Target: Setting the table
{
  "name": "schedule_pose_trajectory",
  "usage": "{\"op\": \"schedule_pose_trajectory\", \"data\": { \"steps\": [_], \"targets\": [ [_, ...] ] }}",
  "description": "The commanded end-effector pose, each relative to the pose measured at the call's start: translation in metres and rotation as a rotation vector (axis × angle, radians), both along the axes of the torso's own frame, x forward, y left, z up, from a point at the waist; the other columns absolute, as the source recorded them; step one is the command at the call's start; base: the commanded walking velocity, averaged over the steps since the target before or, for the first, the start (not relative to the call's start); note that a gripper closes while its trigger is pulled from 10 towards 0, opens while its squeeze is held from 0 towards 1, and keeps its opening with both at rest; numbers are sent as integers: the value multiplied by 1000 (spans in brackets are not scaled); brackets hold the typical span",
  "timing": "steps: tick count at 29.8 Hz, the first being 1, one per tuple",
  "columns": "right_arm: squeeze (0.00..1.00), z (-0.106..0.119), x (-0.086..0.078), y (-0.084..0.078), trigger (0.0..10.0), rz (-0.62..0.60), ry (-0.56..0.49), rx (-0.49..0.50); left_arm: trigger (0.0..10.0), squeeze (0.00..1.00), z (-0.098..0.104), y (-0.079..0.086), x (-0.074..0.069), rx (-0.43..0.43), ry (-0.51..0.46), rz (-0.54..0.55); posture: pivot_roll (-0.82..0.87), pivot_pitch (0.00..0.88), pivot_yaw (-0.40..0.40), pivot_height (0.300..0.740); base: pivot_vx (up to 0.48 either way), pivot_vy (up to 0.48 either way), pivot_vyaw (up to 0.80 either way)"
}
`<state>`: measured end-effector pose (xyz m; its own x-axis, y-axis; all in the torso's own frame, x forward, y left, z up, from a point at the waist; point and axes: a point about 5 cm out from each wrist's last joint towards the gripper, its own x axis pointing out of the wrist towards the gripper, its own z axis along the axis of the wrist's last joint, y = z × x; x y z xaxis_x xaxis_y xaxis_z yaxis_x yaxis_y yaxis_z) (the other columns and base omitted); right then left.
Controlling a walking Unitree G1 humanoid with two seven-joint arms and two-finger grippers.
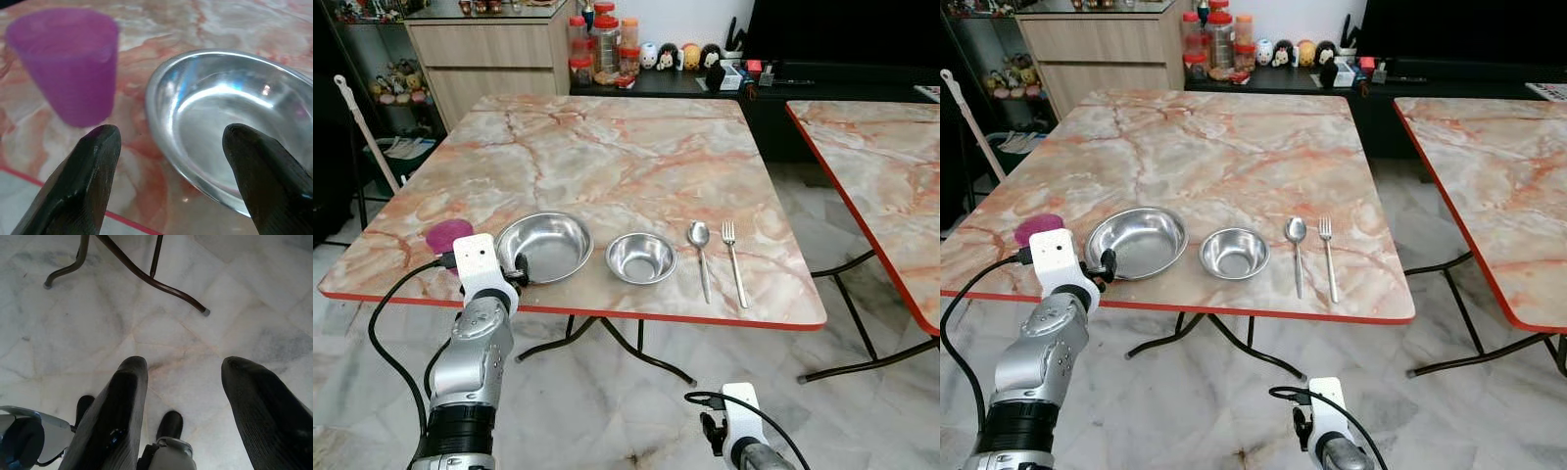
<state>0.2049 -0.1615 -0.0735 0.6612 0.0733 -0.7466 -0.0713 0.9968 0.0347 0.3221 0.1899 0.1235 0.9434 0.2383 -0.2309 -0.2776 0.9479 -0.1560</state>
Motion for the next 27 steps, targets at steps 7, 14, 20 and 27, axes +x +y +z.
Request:
{"op": "schedule_pose_trajectory", "data": {
  "steps": [7, 14, 20, 27],
  "targets": [
    [0, -1, -1, 2, 10000, 0, 10, 17, 10000, 0, -7, -11, 4, -160, 47, 36, 119, 0, -6, 719, 0, 0, 0],
    [0, -1, -1, 1, 10000, -11, 9, 20, 10000, 0, -7, -14, 6, -219, 45, 73, 102, 0, 5, 719, 0, 0, 0],
    [0, -1, -1, 0, 10000, -17, 8, 19, 10000, 0, -6, -14, 9, -266, 41, 113, 100, 0, 6, 719, 0, 0, 0],
    [0, 0, -1, -1, 10000, -17, 5, 20, 10000, 0, 3, -12, 12, -291, -8, 199, 90, 0, 1, 719, 0, 0, 0]
  ]
}}
